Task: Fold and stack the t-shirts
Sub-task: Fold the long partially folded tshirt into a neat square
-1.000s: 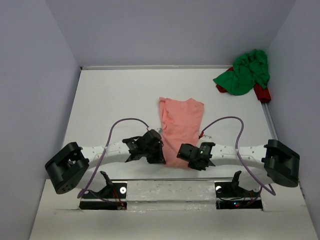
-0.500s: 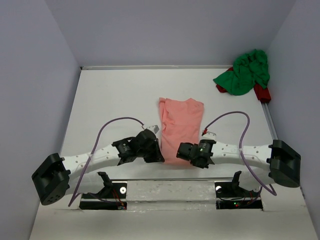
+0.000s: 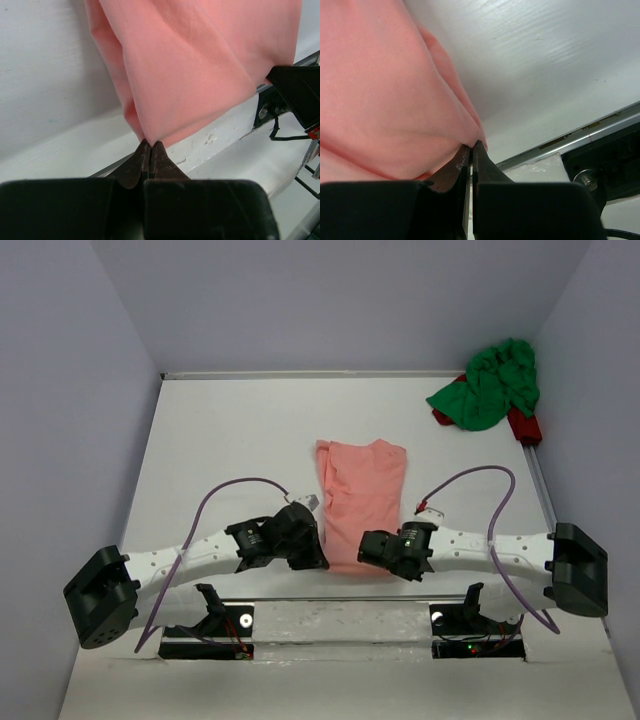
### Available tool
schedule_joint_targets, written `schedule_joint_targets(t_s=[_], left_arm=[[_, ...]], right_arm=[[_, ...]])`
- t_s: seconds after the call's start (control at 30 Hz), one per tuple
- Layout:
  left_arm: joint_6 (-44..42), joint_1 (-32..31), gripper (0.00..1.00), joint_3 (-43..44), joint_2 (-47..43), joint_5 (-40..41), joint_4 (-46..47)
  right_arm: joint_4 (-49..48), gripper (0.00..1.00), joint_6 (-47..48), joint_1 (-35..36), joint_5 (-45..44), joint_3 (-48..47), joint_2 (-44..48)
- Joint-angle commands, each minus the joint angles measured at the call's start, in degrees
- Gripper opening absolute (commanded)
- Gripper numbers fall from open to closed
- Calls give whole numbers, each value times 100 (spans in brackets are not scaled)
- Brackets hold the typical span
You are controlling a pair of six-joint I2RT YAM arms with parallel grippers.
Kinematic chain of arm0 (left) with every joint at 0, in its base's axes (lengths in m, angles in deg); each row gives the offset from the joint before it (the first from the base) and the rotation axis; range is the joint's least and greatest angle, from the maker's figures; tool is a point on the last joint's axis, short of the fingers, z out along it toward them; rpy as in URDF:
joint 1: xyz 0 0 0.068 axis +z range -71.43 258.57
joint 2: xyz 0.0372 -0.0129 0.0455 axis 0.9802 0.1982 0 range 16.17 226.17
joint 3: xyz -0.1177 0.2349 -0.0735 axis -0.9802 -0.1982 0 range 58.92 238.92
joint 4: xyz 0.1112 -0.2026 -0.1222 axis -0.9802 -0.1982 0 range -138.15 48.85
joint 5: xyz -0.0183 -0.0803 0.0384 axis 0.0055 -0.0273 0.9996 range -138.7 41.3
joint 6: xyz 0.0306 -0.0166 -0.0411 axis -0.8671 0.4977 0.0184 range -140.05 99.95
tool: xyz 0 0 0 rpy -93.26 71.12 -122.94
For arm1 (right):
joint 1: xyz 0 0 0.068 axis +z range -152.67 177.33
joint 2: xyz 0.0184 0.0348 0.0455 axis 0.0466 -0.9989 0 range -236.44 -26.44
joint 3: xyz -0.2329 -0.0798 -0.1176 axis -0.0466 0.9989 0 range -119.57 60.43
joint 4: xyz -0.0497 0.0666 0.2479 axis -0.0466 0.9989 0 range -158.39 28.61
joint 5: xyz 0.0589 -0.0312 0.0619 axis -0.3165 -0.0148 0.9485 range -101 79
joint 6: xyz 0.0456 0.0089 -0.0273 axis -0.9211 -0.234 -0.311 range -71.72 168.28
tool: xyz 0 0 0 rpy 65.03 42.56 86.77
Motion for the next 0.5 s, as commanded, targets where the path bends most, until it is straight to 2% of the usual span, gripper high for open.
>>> schedule_joint_targets(t_s=[0.0,0.33,0.47], left_arm=[[-34,-38,0,-113,-178,118,-251],[-34,-30,0,-157,-213,126,-356],[-122,-30,0,-175,-72,83,-313]], right_arm=[[1103,0,-800,40,-432,-92,113],[1779,0,-1311,40,-450,-172,-177],[1658,0,-1277,40,-415,-75,-318]])
